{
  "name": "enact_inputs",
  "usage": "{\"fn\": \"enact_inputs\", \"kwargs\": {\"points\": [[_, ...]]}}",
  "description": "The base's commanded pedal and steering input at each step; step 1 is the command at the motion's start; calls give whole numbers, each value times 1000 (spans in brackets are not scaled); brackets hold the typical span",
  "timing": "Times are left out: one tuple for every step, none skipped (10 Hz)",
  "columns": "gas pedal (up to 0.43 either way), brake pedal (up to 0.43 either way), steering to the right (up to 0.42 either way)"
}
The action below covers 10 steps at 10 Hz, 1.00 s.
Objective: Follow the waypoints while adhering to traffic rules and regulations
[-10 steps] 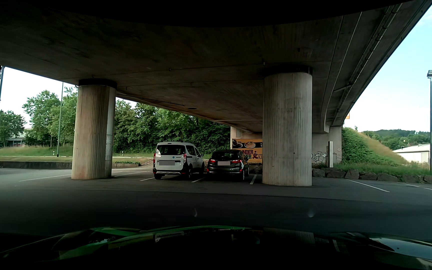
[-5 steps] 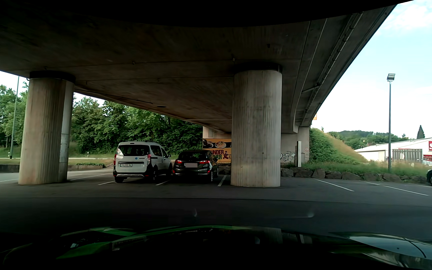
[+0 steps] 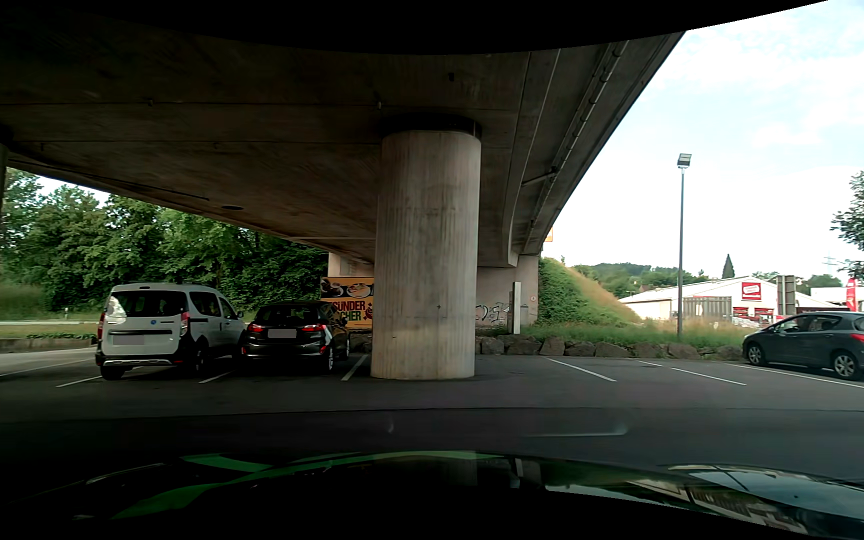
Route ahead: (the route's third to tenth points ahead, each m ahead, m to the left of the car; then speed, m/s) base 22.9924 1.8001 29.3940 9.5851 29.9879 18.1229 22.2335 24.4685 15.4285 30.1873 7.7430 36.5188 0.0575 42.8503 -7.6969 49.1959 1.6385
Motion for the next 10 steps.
{"fn": "enact_inputs", "kwargs": {"points": [[87,0,881],[87,0,881],[87,0,882],[87,0,883],[87,0,884],[87,0,887],[98,0,889],[98,0,889],[98,0,889],[98,0,886]]}}
